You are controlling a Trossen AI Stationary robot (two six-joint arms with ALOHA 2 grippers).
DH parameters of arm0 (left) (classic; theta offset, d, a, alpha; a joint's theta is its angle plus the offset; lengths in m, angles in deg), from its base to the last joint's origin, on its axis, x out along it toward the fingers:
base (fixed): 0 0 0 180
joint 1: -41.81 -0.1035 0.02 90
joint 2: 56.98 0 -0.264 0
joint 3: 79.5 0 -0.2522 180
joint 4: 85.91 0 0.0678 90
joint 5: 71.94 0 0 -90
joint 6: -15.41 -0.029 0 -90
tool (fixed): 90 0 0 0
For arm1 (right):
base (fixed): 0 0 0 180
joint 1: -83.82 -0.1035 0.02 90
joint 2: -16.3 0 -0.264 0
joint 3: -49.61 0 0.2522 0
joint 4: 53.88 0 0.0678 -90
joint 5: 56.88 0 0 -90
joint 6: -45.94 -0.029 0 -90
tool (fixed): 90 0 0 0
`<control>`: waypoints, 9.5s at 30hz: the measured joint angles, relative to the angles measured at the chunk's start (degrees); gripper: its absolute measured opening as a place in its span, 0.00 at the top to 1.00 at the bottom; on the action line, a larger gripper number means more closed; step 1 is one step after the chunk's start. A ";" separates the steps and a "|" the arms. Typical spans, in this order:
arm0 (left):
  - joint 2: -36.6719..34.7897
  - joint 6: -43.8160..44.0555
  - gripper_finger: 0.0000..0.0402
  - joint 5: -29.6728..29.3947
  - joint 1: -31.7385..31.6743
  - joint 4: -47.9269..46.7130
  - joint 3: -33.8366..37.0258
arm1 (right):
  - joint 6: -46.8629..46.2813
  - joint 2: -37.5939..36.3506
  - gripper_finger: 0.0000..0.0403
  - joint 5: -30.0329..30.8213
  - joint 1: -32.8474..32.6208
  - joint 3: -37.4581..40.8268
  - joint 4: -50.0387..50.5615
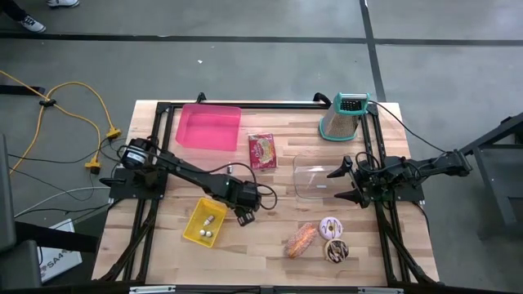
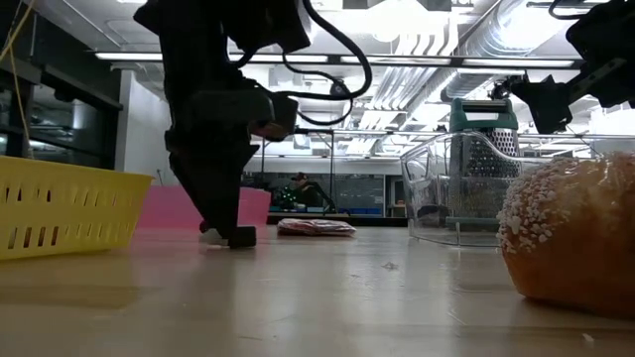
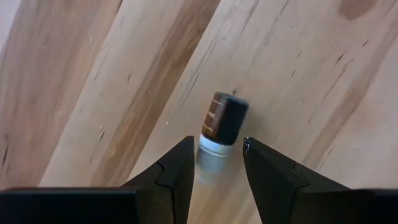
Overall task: Pick & Place Food Item
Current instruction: Put the yellow food coloring bottle into the yellow bin, then put the black food coloring bottle into the yellow bin
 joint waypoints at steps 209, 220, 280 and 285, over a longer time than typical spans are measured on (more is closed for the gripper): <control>-16.20 34.47 0.71 -10.21 19.60 -21.73 1.14 | 0.02 0.00 0.14 0.02 -0.02 -0.01 0.02; -16.20 34.75 0.71 -10.19 15.25 -21.65 1.14 | 0.00 0.00 0.14 0.02 0.00 0.01 0.02; -8.18 40.88 0.71 -0.91 -22.30 -15.50 1.11 | 0.02 -0.02 0.14 0.02 -0.01 0.02 0.02; -6.47 40.98 0.71 -0.77 -22.30 -14.97 1.11 | -0.01 0.00 0.14 0.02 0.00 0.02 0.02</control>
